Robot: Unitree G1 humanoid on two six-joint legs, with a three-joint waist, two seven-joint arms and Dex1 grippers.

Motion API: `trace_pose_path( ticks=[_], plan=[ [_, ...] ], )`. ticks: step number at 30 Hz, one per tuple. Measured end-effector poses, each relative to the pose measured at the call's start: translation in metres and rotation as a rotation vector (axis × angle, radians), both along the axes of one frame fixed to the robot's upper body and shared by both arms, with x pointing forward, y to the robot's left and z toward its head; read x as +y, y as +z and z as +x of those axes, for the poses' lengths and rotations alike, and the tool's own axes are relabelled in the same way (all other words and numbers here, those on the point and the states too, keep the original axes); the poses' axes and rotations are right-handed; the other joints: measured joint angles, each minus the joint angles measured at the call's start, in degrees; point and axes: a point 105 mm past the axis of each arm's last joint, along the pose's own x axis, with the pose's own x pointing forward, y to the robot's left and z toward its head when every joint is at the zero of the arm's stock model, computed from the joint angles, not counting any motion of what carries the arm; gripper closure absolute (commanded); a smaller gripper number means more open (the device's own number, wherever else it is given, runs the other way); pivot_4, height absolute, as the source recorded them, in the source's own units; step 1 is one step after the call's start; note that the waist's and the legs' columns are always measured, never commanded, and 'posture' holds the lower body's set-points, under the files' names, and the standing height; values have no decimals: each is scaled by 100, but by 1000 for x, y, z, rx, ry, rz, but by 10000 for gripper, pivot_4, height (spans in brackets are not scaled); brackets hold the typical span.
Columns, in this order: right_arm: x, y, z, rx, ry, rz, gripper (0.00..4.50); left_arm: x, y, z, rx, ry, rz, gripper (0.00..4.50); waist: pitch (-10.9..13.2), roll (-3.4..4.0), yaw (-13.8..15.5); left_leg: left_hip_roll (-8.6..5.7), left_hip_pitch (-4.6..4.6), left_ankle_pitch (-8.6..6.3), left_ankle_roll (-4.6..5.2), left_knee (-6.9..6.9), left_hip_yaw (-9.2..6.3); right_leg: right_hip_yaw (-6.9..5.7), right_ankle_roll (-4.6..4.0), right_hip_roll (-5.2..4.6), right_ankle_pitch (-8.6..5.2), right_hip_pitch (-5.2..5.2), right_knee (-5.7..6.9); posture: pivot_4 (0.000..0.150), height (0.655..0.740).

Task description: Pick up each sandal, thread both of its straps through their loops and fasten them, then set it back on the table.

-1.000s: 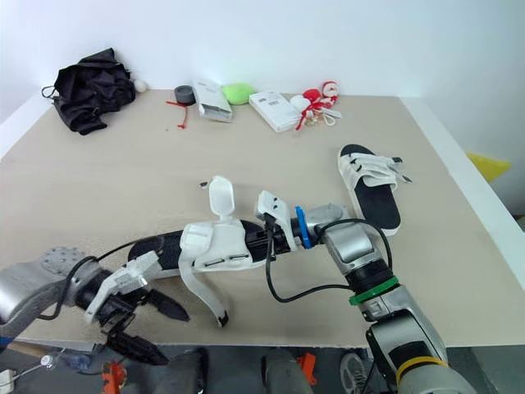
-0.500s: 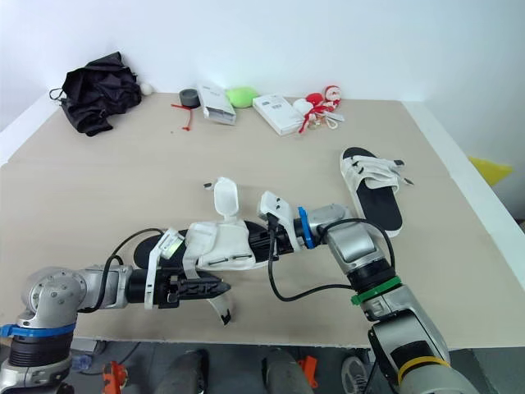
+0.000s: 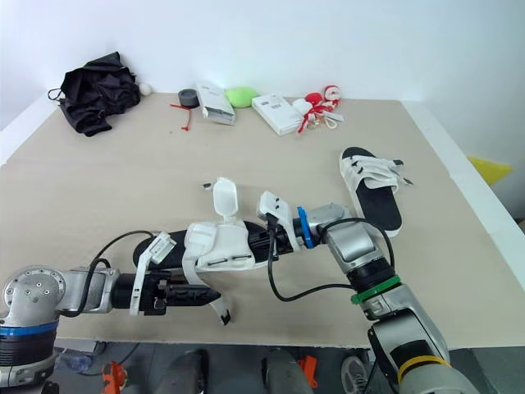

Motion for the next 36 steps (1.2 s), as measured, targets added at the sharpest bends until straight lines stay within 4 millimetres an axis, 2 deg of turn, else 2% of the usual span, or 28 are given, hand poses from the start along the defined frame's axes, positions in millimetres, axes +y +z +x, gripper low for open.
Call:
trace_pose_path(
  ticks=[1, 2, 4, 5, 6, 7, 14, 19, 20, 25, 29, 32, 36],
  plan=[
    [0, 0, 0, 0, 0, 0, 45000, 0, -1, 0, 2, 0, 3, 23170, 0, 0, 0, 0, 0, 0, 0, 0, 0, 0, 0, 0, 0, -1, 0, 1500, 7380],
    [0, 0, 0, 0, 1, 0, 45000, -1, -1, 0, 3, 0, 4, 27646, 0, 0, 0, 0, 0, 0, 0, 0, 0, 0, 0, 0, 0, -1, 0, 1500, 7380],
    [0, 0, 0, 0, 1, 0, 45000, -4, -1, 0, 4, 0, -3, 33604, 0, 0, 0, 0, 0, 0, 0, -1, 0, 0, 0, 0, 0, -1, 0, 1500, 7380],
    [0, 0, 0, 0, 1, -1, 45000, -4, -2, 0, 5, 4, 0, 40423, 0, 0, 0, 0, 0, 0, 0, -1, -1, 0, 0, 1, 0, -1, 0, 1500, 7380],
    [0, 0, 0, 0, 1, -1, 45000, -4, -2, 0, 5, 5, 2, 41231, 0, 0, 0, 0, 0, 0, 0, -1, -1, 0, 0, 1, 0, -1, 0, 1500, 7380],
    [0, 0, 0, 0, 1, -1, 45000, -4, -2, 0, 5, 7, 5, 43980, 0, 0, 0, 0, 0, 0, 0, -1, 0, 0, 0, 1, 0, -1, 0, 1500, 7380],
    [0, 0, 0, 0, 1, -1, 45000, -4, 0, 1, -5, 3, 7, 43980, 0, -1, 0, -1, 0, 0, -1, -1, 0, 1, -3, 0, -1, -3, 0, 1500, 7380],
    [0, 1, 0, 1, 12, -1, 45000, -2, 24, -1, -58, -85, -38, 43980, 3, -5, -2, -1, -6, -1, -4, -1, 2, 2, -4, 0, -2, -10, -2, 1500, 7380],
    [0, 1, 1, 0, 16, -2, 45000, 0, 40, -7, -84, -165, -65, 43980, 8, -13, -2, 0, -10, 0, -7, -4, -3, -1, -7, 3, -1, -18, -1, 1500, 7380],
    [1, 1, 0, 1, 24, -3, 45000, 8, 70, -16, -138, -289, -103, 43980, 9, -12, -14, -2, -9, -3, -15, -9, 2, 2, -14, 1, -7, -21, -4, 1500, 7380],
    [1, 1, 1, 2, 26, -4, 45000, 14, 85, -14, -155, -325, -129, 43980, 10, -11, -15, -1, -9, -3, -15, -10, 0, 0, -15, 2, -9, -23, -4, 1500, 7380],
    [1, 1, 1, 2, 28, -4, 45000, 20, 100, 4, -194, -293, -171, 43980, 10, -11, -14, -1, -9, -3, -15, -12, 0, -1, -26, 1, -17, -22, -4, 1500, 7380],
    [2, 2, 0, 3, 35, -2, 45000, 24, 102, 40, -204, -213, -189, 43980, 10, -12, -15, 1, -14, -3, -15, -15, -3, -5, -16, 4, -12, -28, -4, 1500, 7380]
  ],
)
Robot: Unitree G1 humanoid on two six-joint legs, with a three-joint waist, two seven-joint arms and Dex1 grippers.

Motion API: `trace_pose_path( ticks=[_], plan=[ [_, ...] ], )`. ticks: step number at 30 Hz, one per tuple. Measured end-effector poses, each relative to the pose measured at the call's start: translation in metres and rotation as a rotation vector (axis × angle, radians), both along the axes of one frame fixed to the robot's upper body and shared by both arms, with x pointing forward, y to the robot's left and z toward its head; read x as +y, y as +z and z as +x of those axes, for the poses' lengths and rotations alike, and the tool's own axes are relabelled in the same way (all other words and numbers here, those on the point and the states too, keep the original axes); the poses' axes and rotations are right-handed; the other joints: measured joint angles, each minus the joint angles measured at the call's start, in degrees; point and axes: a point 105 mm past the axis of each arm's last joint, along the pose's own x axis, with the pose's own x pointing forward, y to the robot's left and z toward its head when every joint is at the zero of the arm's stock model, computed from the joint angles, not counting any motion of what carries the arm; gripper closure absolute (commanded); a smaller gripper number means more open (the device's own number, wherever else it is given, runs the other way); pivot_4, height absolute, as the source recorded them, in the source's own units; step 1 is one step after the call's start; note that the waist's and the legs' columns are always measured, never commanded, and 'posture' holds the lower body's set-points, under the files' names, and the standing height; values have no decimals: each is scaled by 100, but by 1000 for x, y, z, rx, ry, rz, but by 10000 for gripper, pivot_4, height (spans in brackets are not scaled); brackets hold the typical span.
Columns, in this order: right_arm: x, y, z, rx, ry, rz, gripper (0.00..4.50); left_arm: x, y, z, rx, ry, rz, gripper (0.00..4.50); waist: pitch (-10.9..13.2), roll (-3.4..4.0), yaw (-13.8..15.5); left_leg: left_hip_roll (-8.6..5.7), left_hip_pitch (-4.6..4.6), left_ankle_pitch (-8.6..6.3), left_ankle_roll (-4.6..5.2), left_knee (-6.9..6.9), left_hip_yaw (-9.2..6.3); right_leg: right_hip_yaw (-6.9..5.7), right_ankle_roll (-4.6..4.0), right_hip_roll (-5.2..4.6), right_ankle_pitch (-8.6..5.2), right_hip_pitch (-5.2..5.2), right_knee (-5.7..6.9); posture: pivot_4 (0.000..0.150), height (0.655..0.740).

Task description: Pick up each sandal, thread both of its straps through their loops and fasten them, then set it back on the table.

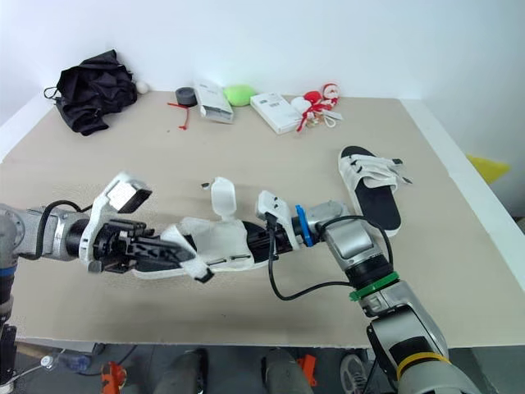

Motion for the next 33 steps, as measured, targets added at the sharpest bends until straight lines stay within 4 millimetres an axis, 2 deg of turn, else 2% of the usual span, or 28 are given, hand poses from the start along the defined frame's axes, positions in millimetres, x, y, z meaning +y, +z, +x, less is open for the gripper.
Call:
trace_pose_path(
  ticks=[2, 9, 21, 33],
  plan=[
    [0, 0, 0, 0, 2, 1, 45000, 0, 2, 15, -12, 6, -2, 43980, 0, 1, 0, 0, -2, 0, 0, -3, 2, 0, 1, -1, -1, -2, 0, 1500, 7380],
    [2, 1, -2, -3, 4, 3, 45000, 1, -19, 31, 29, -37, 49, 43980, 0, 1, 1, 0, -32, 0, 0, -5, 0, -1, 3, 2, -1, -37, 3, 1500, 7380],
    [2, 2, -2, -3, -5, 4, 45000, -9, -28, 20, 79, -141, 56, 43980, 0, 1, -1, 3, -52, 2, 3, 0, -4, -2, 8, 4, 3, -53, 6, 1500, 7380],
    [2, 2, -2, -3, -5, 4, 45000, -6, -38, 20, 53, -131, 104, 43980, 0, 1, -1, 3, -51, 2, 4, 1, -6, -2, 9, 5, 4, -52, 8, 1500, 7380]
  ],
)
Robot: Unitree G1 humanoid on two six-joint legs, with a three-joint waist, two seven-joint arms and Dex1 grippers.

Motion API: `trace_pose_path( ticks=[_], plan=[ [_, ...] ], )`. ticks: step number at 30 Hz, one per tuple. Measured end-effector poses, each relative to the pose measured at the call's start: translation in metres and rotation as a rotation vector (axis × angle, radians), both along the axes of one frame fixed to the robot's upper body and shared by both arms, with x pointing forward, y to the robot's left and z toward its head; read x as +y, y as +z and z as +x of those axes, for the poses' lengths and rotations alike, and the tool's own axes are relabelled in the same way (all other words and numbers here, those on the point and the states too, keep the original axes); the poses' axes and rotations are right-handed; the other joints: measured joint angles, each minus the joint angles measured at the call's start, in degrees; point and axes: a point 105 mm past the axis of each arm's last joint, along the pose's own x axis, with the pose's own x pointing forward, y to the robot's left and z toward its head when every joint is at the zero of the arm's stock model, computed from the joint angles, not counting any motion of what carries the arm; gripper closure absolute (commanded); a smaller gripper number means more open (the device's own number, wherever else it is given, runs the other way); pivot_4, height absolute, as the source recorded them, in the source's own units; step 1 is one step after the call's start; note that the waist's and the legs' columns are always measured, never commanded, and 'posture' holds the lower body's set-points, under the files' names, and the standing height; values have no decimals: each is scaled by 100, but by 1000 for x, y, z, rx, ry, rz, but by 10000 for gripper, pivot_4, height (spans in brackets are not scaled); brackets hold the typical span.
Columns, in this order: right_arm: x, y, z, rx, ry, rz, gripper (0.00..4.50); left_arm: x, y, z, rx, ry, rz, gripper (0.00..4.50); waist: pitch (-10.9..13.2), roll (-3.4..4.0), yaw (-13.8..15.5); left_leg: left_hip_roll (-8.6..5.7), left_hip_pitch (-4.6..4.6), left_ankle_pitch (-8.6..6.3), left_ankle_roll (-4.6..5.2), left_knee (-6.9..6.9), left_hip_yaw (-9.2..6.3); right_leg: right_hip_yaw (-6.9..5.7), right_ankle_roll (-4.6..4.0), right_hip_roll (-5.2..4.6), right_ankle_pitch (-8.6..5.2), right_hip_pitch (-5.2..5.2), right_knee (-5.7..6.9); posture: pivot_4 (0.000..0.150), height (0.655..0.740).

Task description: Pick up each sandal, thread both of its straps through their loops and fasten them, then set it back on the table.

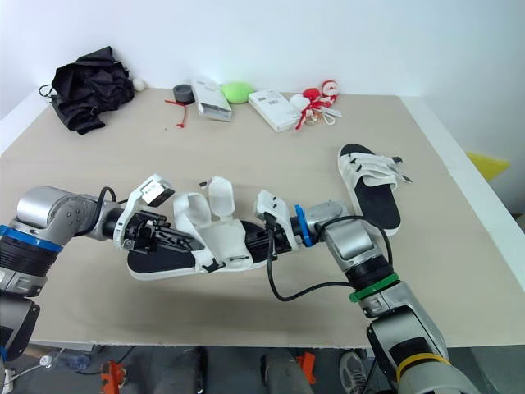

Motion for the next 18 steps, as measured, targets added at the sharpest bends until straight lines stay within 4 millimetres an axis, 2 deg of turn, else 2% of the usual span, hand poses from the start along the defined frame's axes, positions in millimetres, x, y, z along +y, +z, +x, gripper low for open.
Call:
trace_pose_path(
  ticks=[11, 18],
  plan=[
    [1, 1, 0, -11, -3, 3, 45000, -22, 4, 19, -95, 43, -28, 43980, -1, 1, 3, 0, -1, 1, 2, 8, -4, -2, 4, 1, 6, 5, 2, 1500, 7380],
    [0, 0, -1, -9, -7, 4, 45000, -17, 13, 4, -120, -22, 6, 43980, -1, 1, 2, 0, -1, 1, 2, 8, -8, -4, 5, 2, 5, 7, 2, 1500, 7380]
  ],
)
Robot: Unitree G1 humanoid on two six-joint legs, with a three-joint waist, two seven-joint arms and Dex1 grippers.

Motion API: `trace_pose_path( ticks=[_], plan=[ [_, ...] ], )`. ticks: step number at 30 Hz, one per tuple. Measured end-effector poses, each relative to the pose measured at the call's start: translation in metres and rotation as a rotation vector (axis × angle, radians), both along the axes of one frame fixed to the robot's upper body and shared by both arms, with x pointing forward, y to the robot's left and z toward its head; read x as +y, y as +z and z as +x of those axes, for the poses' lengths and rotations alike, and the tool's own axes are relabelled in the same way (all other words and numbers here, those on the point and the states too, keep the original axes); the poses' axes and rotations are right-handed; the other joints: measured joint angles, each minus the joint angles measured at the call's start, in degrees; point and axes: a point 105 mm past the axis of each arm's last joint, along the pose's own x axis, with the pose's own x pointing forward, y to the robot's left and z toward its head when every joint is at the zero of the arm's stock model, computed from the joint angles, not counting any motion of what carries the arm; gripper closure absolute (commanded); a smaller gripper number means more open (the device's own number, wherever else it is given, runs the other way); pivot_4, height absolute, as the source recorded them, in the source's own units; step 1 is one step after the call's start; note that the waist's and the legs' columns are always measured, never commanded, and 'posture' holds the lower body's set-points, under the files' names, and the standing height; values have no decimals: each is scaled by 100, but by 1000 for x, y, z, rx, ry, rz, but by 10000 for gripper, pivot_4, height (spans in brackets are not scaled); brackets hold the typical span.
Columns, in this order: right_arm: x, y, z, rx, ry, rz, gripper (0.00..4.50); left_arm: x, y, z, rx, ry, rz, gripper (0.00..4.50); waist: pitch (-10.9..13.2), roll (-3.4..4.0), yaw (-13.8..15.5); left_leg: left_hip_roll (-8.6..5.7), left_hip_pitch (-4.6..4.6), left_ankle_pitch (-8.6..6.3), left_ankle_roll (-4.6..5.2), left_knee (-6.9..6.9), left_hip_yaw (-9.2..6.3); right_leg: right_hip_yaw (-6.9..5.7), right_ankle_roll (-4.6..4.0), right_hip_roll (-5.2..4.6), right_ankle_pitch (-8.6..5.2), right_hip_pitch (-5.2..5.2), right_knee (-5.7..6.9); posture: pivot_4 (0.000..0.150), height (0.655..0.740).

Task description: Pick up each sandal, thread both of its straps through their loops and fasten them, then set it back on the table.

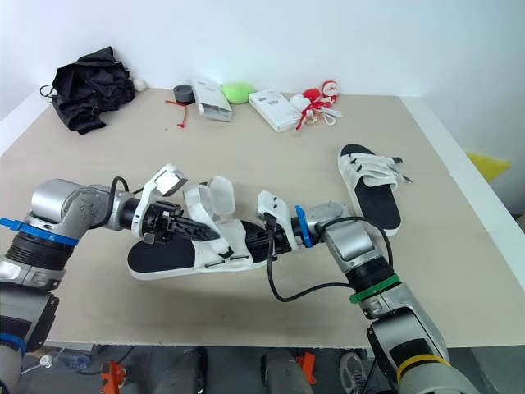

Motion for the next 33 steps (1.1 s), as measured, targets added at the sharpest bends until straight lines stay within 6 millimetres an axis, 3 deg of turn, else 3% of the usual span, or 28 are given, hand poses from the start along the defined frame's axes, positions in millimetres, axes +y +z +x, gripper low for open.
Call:
trace_pose_path(
  ticks=[4, 17, 22, 24, 33],
  plan=[
    [0, -1, 0, 2, -4, 0, 45000, 8, 3, -9, 36, -24, 6, 43980, 0, 0, 0, 0, 0, 0, 0, 0, -2, -2, 0, 0, 0, 0, 0, 1500, 7380],
    [0, -1, 0, 2, -9, 1, 45000, 3, 0, -8, 48, -27, -4, 43980, 0, 0, 1, 1, 0, 3, 4, 3, -6, -7, -3, 1, 2, 2, 3, 1500, 7380],
    [1, -2, 1, 0, -10, -4, 45000, -3, 32, 6, 95, 25, -156, 43980, -1, 2, -8, 0, 0, 5, 6, 9, -11, -12, -2, 2, 4, 3, 5, 1500, 7380],
    [2, -3, 0, -6, -6, -7, 45000, 0, 37, 8, 94, 39, -171, 43980, -1, 2, -10, 1, 1, 5, 6, 7, -12, -12, -2, 3, 4, 3, 5, 1500, 7380],
    [3, -3, 3, -45, -2, -35, 45000, 10, 19, 5, 120, 61, -95, 43980, -2, 3, -16, 2, 11, 21, 9, 9, -15, -14, -9, 4, 21, 14, 8, 1500, 7380]
  ],
)
